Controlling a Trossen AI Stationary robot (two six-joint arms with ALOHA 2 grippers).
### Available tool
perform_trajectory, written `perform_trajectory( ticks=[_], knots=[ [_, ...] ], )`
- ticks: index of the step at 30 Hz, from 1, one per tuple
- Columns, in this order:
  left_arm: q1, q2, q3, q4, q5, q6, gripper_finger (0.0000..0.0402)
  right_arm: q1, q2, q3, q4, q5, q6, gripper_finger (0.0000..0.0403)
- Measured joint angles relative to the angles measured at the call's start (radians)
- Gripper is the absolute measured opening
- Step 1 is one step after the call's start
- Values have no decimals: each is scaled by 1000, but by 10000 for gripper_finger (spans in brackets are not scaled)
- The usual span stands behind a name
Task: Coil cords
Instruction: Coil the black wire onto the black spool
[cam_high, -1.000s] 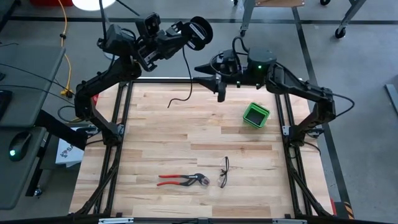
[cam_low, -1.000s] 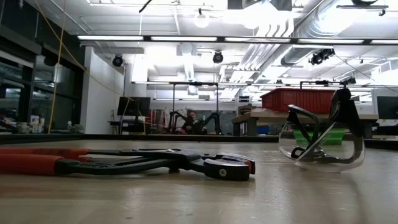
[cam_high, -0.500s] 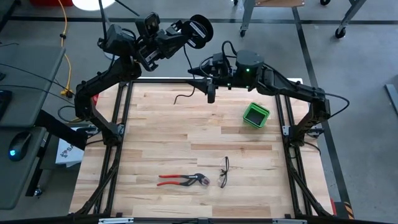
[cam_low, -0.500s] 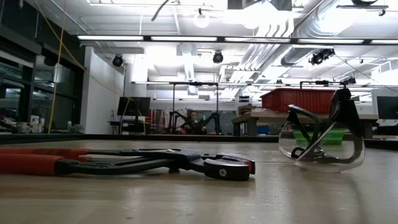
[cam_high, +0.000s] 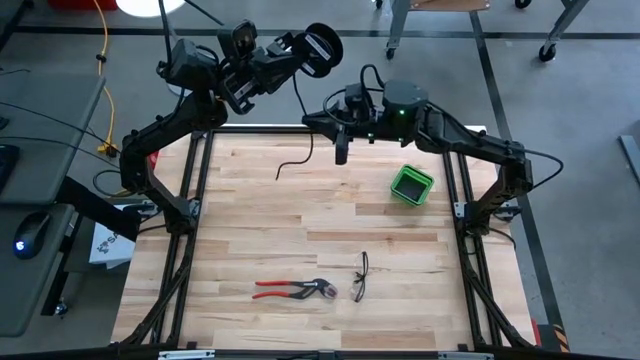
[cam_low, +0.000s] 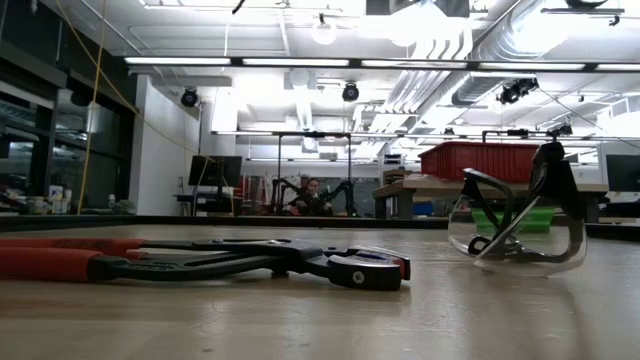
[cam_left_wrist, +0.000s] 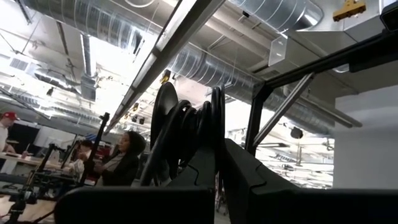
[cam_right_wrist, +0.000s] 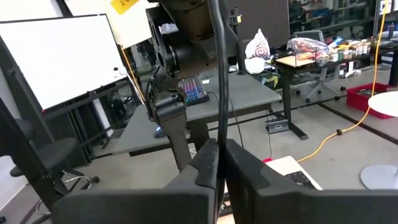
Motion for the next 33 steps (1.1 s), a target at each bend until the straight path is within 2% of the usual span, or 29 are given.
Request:
perform_trajectory(
  ticks=[14, 18, 24, 33],
  knots=[
    [74, -42, 0, -42, -25, 2, 1, 47, -56, 0, -132, -16, 2, 1],
    [99, -85, 0, -177, -27, 49, 1, 60, -85, 0, -143, -21, 6, 1],
    [121, -157, 0, -409, -97, 180, 1, 79, -123, 0, -150, -24, 2, 1],
    [130, -249, 0, -742, -153, 220, 1, 77, -173, 0, -192, -17, -24, 0]
  ],
)
